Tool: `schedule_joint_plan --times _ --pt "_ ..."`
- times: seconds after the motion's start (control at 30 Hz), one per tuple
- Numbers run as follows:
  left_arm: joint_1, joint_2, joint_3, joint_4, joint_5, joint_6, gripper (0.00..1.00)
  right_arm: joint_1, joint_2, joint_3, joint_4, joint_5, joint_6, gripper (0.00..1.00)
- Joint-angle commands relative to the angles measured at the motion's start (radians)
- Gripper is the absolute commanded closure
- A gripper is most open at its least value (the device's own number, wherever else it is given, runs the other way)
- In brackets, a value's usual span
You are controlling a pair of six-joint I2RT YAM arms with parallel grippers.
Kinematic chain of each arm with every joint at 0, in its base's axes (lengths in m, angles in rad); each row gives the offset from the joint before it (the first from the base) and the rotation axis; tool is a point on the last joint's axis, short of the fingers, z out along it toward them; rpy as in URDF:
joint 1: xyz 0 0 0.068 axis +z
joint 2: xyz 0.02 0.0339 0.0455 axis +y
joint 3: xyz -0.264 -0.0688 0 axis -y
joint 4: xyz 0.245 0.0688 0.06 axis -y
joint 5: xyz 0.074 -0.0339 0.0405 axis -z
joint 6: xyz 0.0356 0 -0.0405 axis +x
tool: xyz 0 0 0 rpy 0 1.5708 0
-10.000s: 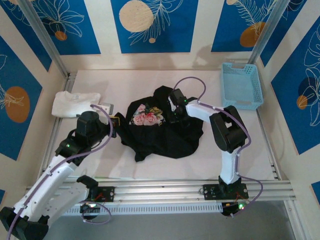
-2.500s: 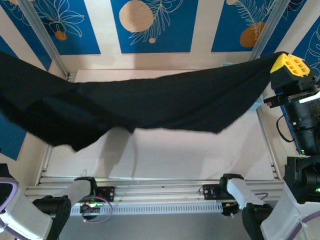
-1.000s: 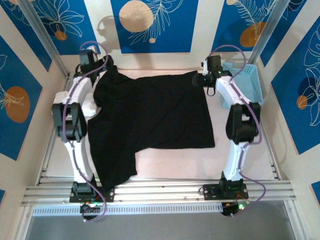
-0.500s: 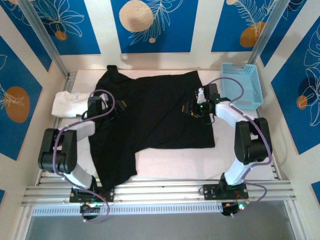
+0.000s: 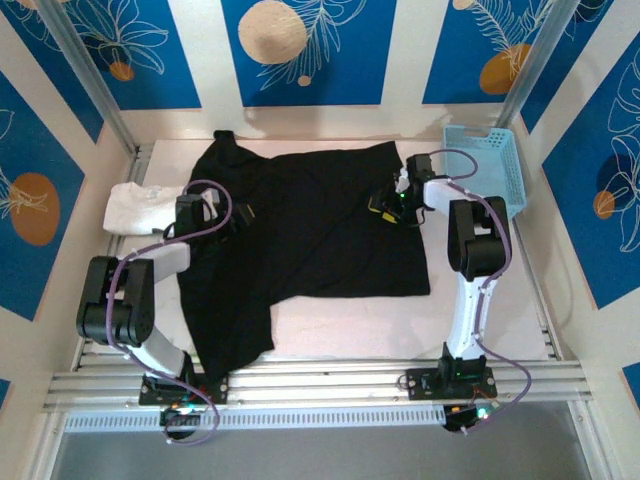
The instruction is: Fold the inside-out t-shirt
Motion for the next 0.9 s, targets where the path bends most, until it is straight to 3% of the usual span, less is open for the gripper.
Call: schedule_joint_plan --times 0.0,0.2,0.3,0.57,0.87 --pt "0.008 -0.03 0.003 -0.028 0.004 0.035 0.16 -0.027 -0.016 -0.022 -0.065 -0.036 0.008 0.52" --pt "0.01 -0.062 -0.006 -0.051 -0.004 0.031 0.16 -0.019 -0.029 -0.029 -0.11 0.001 0.04 0.54" --pt "0.01 -0.098 -0.02 -0.071 -0.009 0.036 0.16 -0.012 -0.035 -0.023 -0.185 0.137 0.022 0.54" --pt "0.01 -0.159 -0.051 -0.087 -0.038 0.053 0.16 -0.079 -0.068 -0.098 -0.181 0.137 -0.026 0.58" --pt "0.01 -0.115 -0.029 -0.11 -0.076 0.086 0.15 -0.12 -0.044 0.003 -0.237 0.198 -0.096 0.57"
